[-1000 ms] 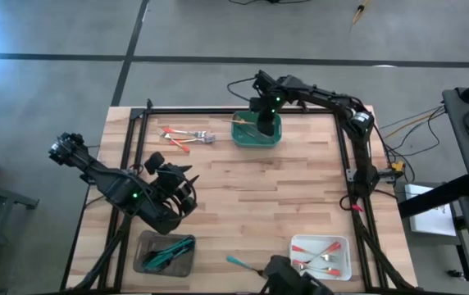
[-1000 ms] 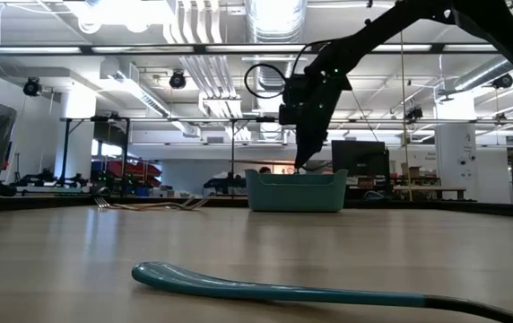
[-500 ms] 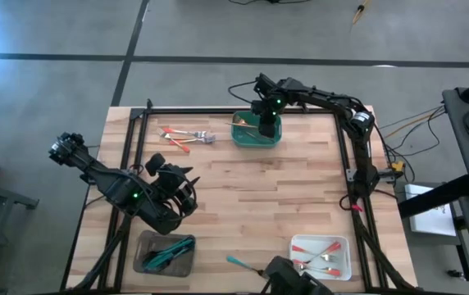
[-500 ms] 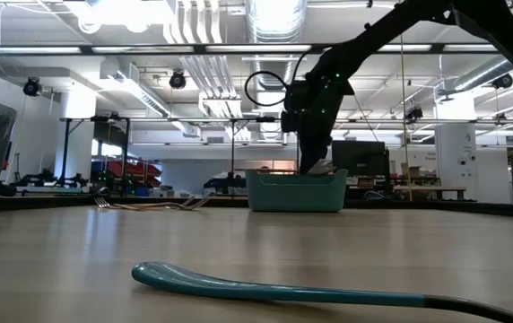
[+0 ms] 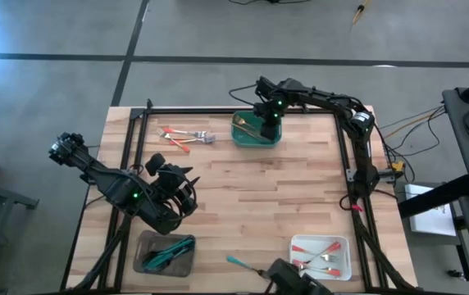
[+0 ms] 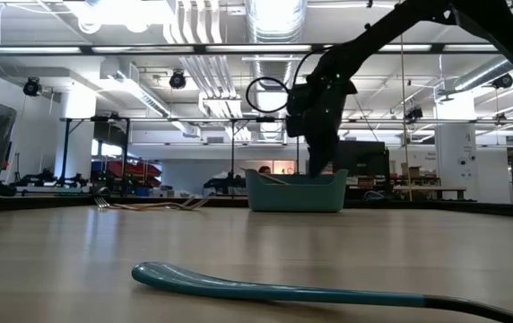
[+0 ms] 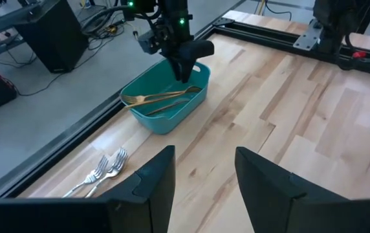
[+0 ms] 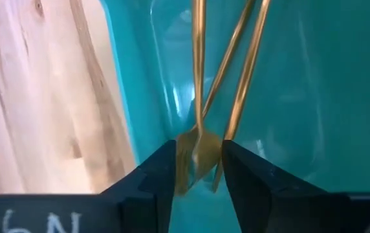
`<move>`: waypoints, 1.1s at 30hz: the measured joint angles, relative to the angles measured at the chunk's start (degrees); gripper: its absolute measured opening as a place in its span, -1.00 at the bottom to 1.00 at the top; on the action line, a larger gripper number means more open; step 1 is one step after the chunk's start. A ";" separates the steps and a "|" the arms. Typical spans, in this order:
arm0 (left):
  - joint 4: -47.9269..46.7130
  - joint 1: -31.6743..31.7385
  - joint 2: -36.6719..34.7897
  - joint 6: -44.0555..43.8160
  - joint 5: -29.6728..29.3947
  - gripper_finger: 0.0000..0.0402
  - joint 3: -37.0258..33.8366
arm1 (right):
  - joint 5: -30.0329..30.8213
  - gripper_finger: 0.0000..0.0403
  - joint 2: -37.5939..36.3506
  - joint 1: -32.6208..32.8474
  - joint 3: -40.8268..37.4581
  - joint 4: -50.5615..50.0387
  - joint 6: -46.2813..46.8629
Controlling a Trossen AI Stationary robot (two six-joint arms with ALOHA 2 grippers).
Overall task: Sort silverware by color (type)
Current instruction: Put the blue fork into the black bin
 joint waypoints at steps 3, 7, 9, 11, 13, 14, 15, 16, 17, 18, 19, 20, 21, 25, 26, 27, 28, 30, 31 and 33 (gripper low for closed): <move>0.05 0.00 0.00 0.00 0.01 -0.28 0.00 | 0.00 -0.48 -0.11 0.00 1.17 -3.15 3.80; 0.70 0.00 -0.02 0.00 0.45 -0.28 0.00 | -0.02 -0.60 -2.04 -0.56 1.55 -9.91 1.28; 0.75 0.00 -0.04 0.00 0.82 -0.28 0.00 | -0.03 -0.66 -3.88 -1.03 1.28 -11.52 1.01; 1.05 0.00 -0.04 0.00 1.34 -0.28 0.00 | -0.02 -0.71 -6.13 -1.57 0.72 -12.44 1.17; 1.05 0.01 -0.04 0.00 1.62 -0.28 0.00 | -0.09 -0.74 -8.86 -2.25 0.13 -13.14 1.19; 1.07 0.00 -0.04 0.00 1.63 -0.28 0.00 | -0.09 -0.75 -10.35 -2.49 -0.31 -13.45 1.23; 1.08 0.00 -0.04 0.00 1.62 -0.28 0.00 | -0.18 -0.76 -12.23 -2.87 -0.85 -13.45 1.57; 1.07 0.00 -0.04 0.00 1.62 -0.28 0.00 | -0.24 -0.76 -14.06 -3.17 -1.45 -13.17 2.39; 1.08 0.01 -0.04 0.00 1.62 -0.28 0.00 | -0.40 -0.76 -15.88 -3.38 -2.13 -12.74 3.01; 1.08 0.00 -0.04 0.00 1.62 -0.28 0.00 | -0.67 -0.76 -17.98 -3.53 -3.19 -12.08 4.12; 1.08 0.01 -0.04 0.00 1.62 -0.28 0.00 | -0.97 -0.76 -19.98 -3.56 -4.44 -11.03 5.19; 1.08 0.00 -0.04 0.00 1.62 -0.28 0.00 | -1.36 -0.75 -22.05 -3.56 -5.82 -9.90 6.07; 1.08 0.00 -0.04 0.00 1.62 -0.28 0.00 | -1.86 -0.75 -24.12 -3.50 -7.39 -8.49 7.32; 1.08 0.00 -0.05 1.11 1.62 -0.28 0.00 | -3.71 -0.76 -32.23 -2.03 -15.47 0.42 14.09; 1.08 0.00 -0.07 1.64 1.60 -0.28 0.00 | -4.27 -0.76 -34.09 -1.41 -17.88 3.06 16.38; 1.10 0.00 -0.07 2.12 1.60 -0.28 0.00 | -4.69 -0.76 -35.81 -0.60 -20.31 5.45 18.45; 1.10 0.01 -0.07 2.48 1.60 -0.28 0.00 | -4.93 -0.76 -37.45 0.50 -22.97 7.61 20.71; 1.14 0.00 -0.07 3.31 1.60 -0.28 0.00 | -4.95 -0.75 -40.26 2.99 -27.63 11.22 24.55; 1.16 0.00 -0.07 3.59 1.57 -0.28 0.00 | -4.95 -0.75 -41.50 4.41 -29.77 12.81 26.36; 1.18 0.00 -0.07 4.10 1.57 -0.28 0.00 | -4.94 -0.76 -43.59 7.47 -33.63 15.89 30.38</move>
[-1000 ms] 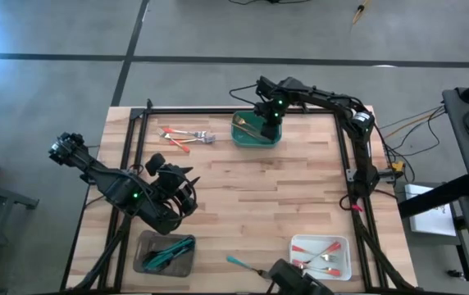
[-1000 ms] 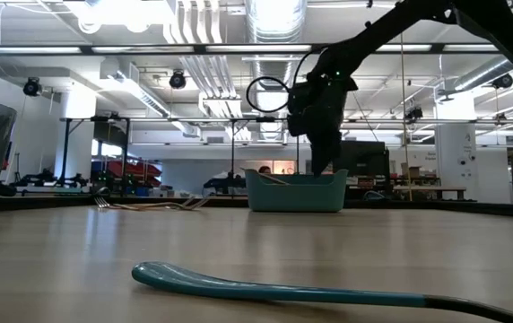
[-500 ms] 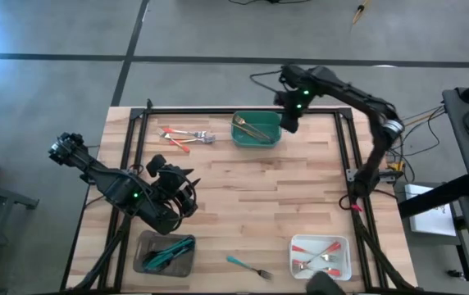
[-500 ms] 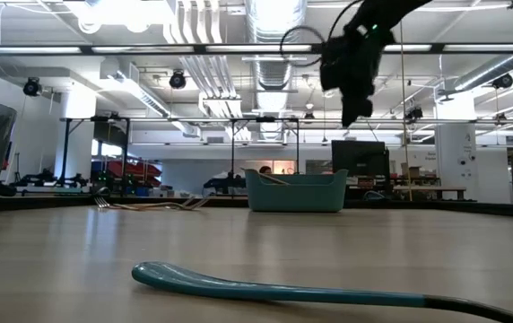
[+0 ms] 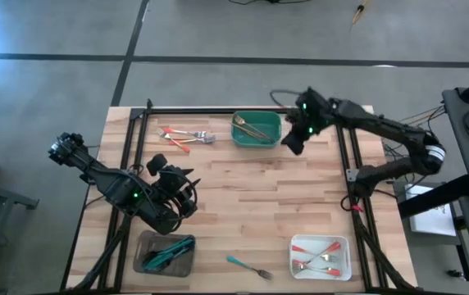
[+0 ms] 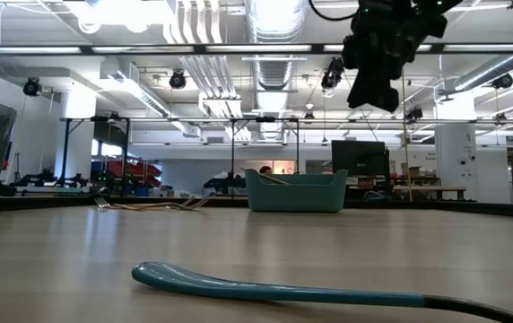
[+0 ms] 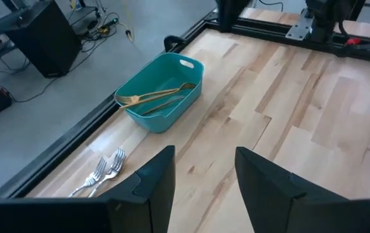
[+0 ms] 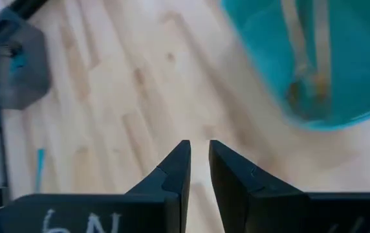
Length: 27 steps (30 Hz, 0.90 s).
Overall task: Sort silverware by color (type)
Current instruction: Put the blue fork into the black bin
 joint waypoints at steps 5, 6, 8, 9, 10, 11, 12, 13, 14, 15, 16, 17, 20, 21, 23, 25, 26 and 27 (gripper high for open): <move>0.04 -0.03 0.00 0.64 0.01 -0.28 0.00 | 0.52 -0.76 -3.52 9.82 -7.68 10.26 9.93; 0.02 -0.13 -0.02 0.64 0.16 -0.28 0.00 | 0.70 -0.76 -3.76 12.02 -8.89 12.87 11.94; -0.06 -0.20 -0.17 0.66 1.69 -0.28 0.00 | 2.12 -0.76 -3.89 16.70 -10.71 16.99 15.27; -0.12 -0.20 -0.34 0.66 2.82 -0.28 0.00 | 3.38 -0.76 -3.74 19.14 -11.41 18.44 16.25; -0.16 -0.22 -0.52 0.66 4.14 -0.28 0.00 | 4.94 -0.76 -3.46 21.57 -11.83 19.65 17.38; -0.21 -0.28 -0.84 0.66 5.78 -0.28 0.00 | 6.78 -0.76 -3.20 24.00 -12.20 21.13 18.54; -0.26 -0.40 -1.14 0.67 7.61 -0.28 0.00 | 8.64 -0.76 -2.75 26.34 -12.48 22.11 19.18; -0.27 -0.50 -1.48 0.68 9.24 -0.28 0.00 | 10.41 -0.76 -2.32 28.63 -12.60 22.70 19.88; -0.28 -0.73 -1.85 0.73 10.70 -0.28 0.00 | 12.05 -0.76 -1.72 30.86 -12.67 23.26 20.30; -0.30 -1.07 -2.12 1.00 11.90 -0.28 0.00 | 13.54 -0.76 -1.00 33.03 -12.69 24.15 20.82; -0.28 -1.40 -2.38 1.48 12.85 -0.28 0.00 | 14.89 -0.76 -0.34 35.08 -12.69 25.04 21.38; -0.28 -1.74 -2.60 2.11 13.66 -0.28 0.00 | 15.99 -0.76 0.48 37.00 -12.69 25.74 21.81; -0.12 -2.71 -3.29 4.43 15.83 -0.28 0.00 | 17.18 -0.76 3.62 42.40 -12.02 27.91 22.67; 0.02 -2.84 -3.41 5.27 16.80 -0.28 0.00 | 17.20 -0.76 4.82 44.04 -11.44 28.10 22.69; 0.59 -3.14 -3.54 6.62 19.22 -0.28 0.00 | 17.27 -0.76 7.64 46.98 -9.98 27.99 22.92; 0.91 -3.19 -3.57 7.78 22.22 -0.28 0.00 | 18.41 -0.76 10.44 49.42 -8.20 28.10 25.55; 0.98 -3.21 -3.60 8.33 23.79 -0.28 0.00 | 18.91 -0.76 11.96 50.37 -7.15 27.98 27.35; 0.97 -3.29 -3.65 8.83 25.37 -0.28 0.00 | 19.03 -0.76 13.38 51.18 -6.05 28.02 28.64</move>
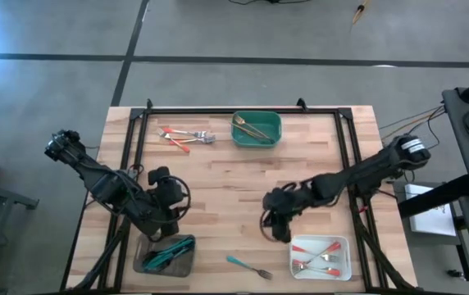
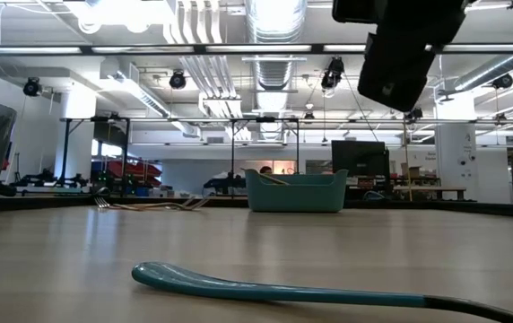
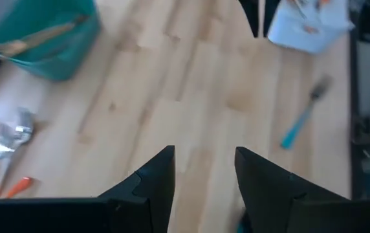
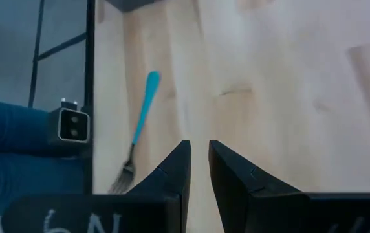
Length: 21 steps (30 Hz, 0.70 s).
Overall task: Sort silverware by color (type)
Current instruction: Put the blue fork into the black bin
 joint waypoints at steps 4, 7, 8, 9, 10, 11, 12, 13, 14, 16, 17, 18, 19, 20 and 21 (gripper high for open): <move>0.09 -0.71 0.00 1.86 5.11 -0.28 0.00 | 0.17 -0.76 6.15 3.10 5.19 -0.03 1.04; 0.56 -1.78 0.00 2.33 7.22 -0.28 0.00 | -0.65 -0.76 10.83 5.00 9.85 -0.11 1.18; 0.53 -2.27 0.00 2.33 7.76 -0.28 0.00 | -1.28 -0.76 12.35 5.48 11.51 -0.18 1.26; 0.68 -2.80 0.00 2.34 8.03 -0.28 0.00 | -2.05 -0.76 13.78 5.97 13.09 -0.59 1.25; 0.83 -3.45 0.00 2.32 8.03 -0.28 0.00 | -2.73 -0.76 15.23 6.36 14.70 -1.39 1.20; 0.93 -4.03 0.04 2.30 8.03 -0.28 0.00 | -3.26 -0.76 16.52 6.72 16.39 -2.58 1.04; 0.98 -4.63 0.14 2.30 8.03 -0.28 0.00 | -3.49 -0.76 17.76 7.07 18.00 -3.89 0.97; 0.93 -5.21 0.30 2.27 8.03 -0.28 0.00 | -3.52 -0.76 19.04 7.29 19.57 -5.11 0.93; 0.98 -5.71 0.52 2.26 8.03 -0.28 -0.02 | -3.58 -0.76 20.34 7.48 21.18 -6.17 0.87; 1.00 -6.57 1.08 2.24 8.05 -0.28 -0.07 | -4.30 -0.76 22.80 7.79 23.57 -6.58 0.55; 1.02 -6.85 1.28 2.23 8.05 -0.28 -0.09 | -5.30 -0.76 24.00 7.84 24.77 -6.63 0.43; 1.06 -7.14 1.50 2.19 8.05 -0.28 -0.09 | -6.41 -0.76 25.18 7.84 25.92 -6.59 0.41; 1.11 -7.40 1.61 2.15 8.05 -0.28 -0.09 | -7.95 -0.76 26.38 7.79 27.03 -6.53 0.61; 1.15 -7.53 1.76 2.13 8.05 -0.28 -0.09 | -9.80 -0.76 27.50 7.77 28.11 -6.67 1.43; 1.21 -7.80 1.80 2.10 8.05 -0.28 -0.09 | -11.97 -0.76 28.67 7.60 29.26 -6.87 2.62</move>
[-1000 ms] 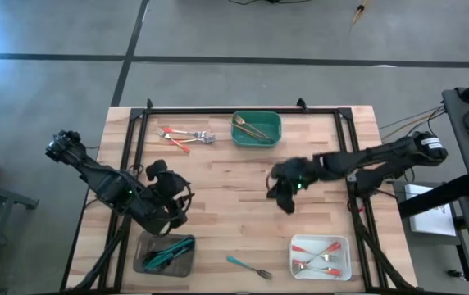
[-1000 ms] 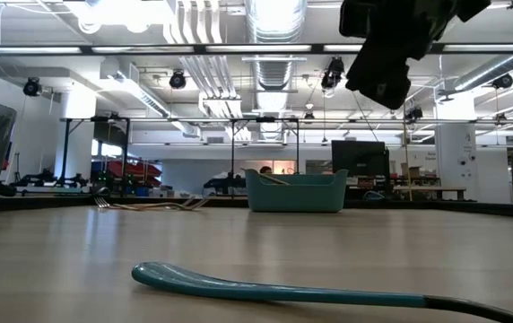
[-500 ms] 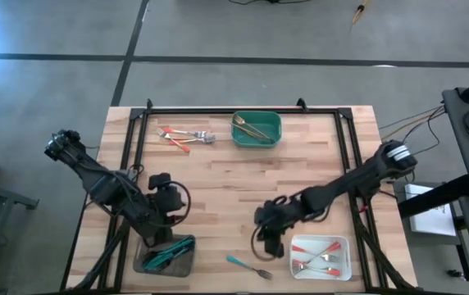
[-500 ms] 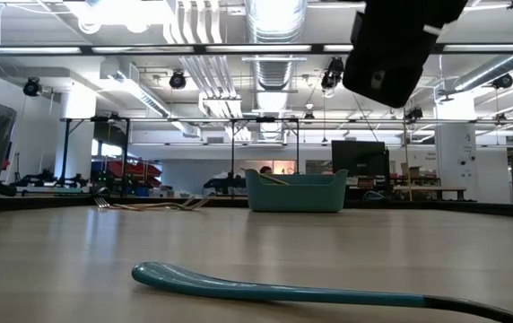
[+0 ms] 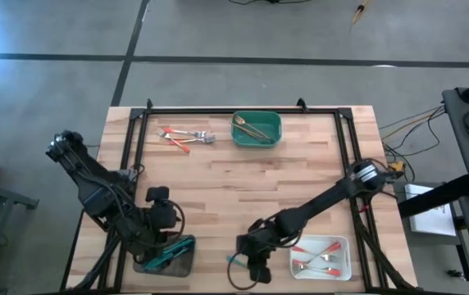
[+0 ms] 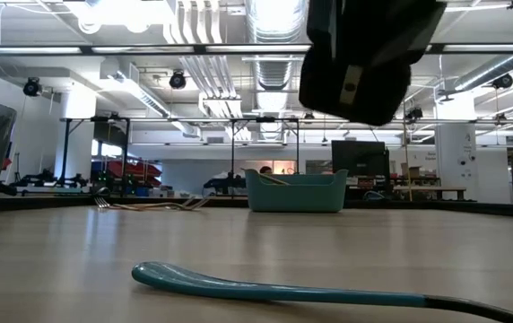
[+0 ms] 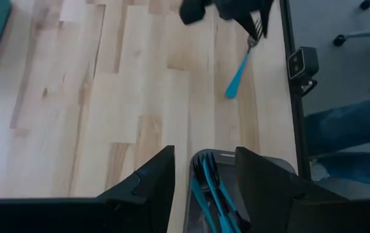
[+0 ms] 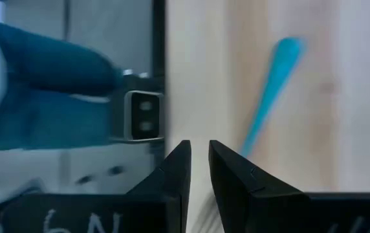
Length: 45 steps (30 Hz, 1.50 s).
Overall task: Sort silverware by color (type)
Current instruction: Put the blue fork into the black bin
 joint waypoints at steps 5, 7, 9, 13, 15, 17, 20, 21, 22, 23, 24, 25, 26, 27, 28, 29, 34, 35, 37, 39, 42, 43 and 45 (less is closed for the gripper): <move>0.12 -0.88 0.05 -0.35 0.02 -0.28 -0.02 | -7.75 -0.76 4.15 -0.61 5.10 -4.82 1.87; 0.14 -0.93 0.05 -0.59 0.01 -0.28 -0.02 | -8.02 -0.73 4.42 -0.61 5.98 -7.28 0.96; 0.12 -0.93 0.05 -0.57 0.00 -0.28 -0.02 | -8.10 -0.68 4.32 -0.64 6.25 -8.15 0.57; -0.15 -0.93 0.05 1.33 0.80 -0.28 -0.02 | -6.26 -0.54 4.09 -0.70 6.26 -10.47 -1.72; -0.23 -0.93 0.05 2.81 2.09 -0.28 -0.02 | -2.98 -0.48 4.11 -0.51 6.26 -11.92 -4.16; -0.35 -0.95 0.03 4.50 3.21 -0.28 -0.02 | 1.42 -0.42 4.11 -0.10 6.24 -12.77 -7.12; -0.45 -1.00 0.01 6.81 4.95 -0.28 -0.02 | 6.42 -0.36 4.11 0.90 6.22 -13.43 -11.45; -0.47 -1.02 0.01 7.50 5.53 -0.28 -0.02 | 7.33 -0.35 4.11 1.27 6.22 -13.47 -12.39; -0.47 -1.04 -0.01 7.92 5.89 -0.28 -0.02 | 7.91 -0.34 4.11 1.66 6.22 -13.64 -13.06; -0.47 -1.08 -0.01 8.14 6.00 -0.28 -0.02 | 8.43 -0.33 4.11 2.06 6.22 -13.68 -13.54; -0.47 -1.08 -0.01 8.13 6.03 -0.28 -0.02 | 8.86 -0.33 4.13 2.40 6.22 -13.72 -13.78; -0.47 -1.10 -0.01 8.13 6.03 -0.28 -0.02 | 9.67 -0.33 4.12 2.78 6.22 -14.00 -13.84; -0.47 -1.18 -0.01 8.15 6.03 -0.28 -0.02 | 10.97 -0.33 4.13 3.11 6.22 -14.25 -13.82; -0.46 -1.30 -0.01 8.13 6.03 -0.28 -0.02 | 12.34 -0.33 4.13 3.42 6.20 -14.26 -13.80; -0.47 -1.38 -0.01 8.16 6.03 -0.28 -0.02 | 13.40 -0.33 4.13 3.68 6.20 -14.19 -13.78; -0.47 -1.47 -0.01 8.16 6.03 -0.28 -0.02 | 14.10 -0.33 4.13 3.94 6.20 -14.14 -13.74; -0.47 -1.47 -0.01 8.16 6.03 -0.28 -0.02 | 16.34 -0.33 4.68 5.27 6.11 -13.56 -11.63; -0.46 -1.47 -0.01 8.16 6.03 -0.28 -0.02 | 16.96 -0.33 4.94 5.57 6.11 -13.53 -11.41; -0.51 -1.47 -0.01 8.16 6.03 -0.28 -0.02 | 17.36 -0.33 5.99 6.09 6.12 -13.45 -10.74; -0.54 -1.47 -0.03 8.16 6.03 -0.28 -0.02 | 17.41 -0.33 7.21 6.48 6.54 -12.79 -9.31; -0.74 -1.54 -0.06 8.16 6.03 -0.28 -0.02 | 17.59 -0.33 9.00 6.79 7.20 -13.13 -8.74; -0.85 -1.58 -0.06 8.16 6.03 -0.28 -0.02 | 17.64 -0.34 9.48 6.79 7.46 -13.06 -8.61; -0.83 -1.62 -0.06 8.16 6.03 -0.28 -0.02 | 18.20 -0.35 10.29 6.80 8.34 -13.06 -7.87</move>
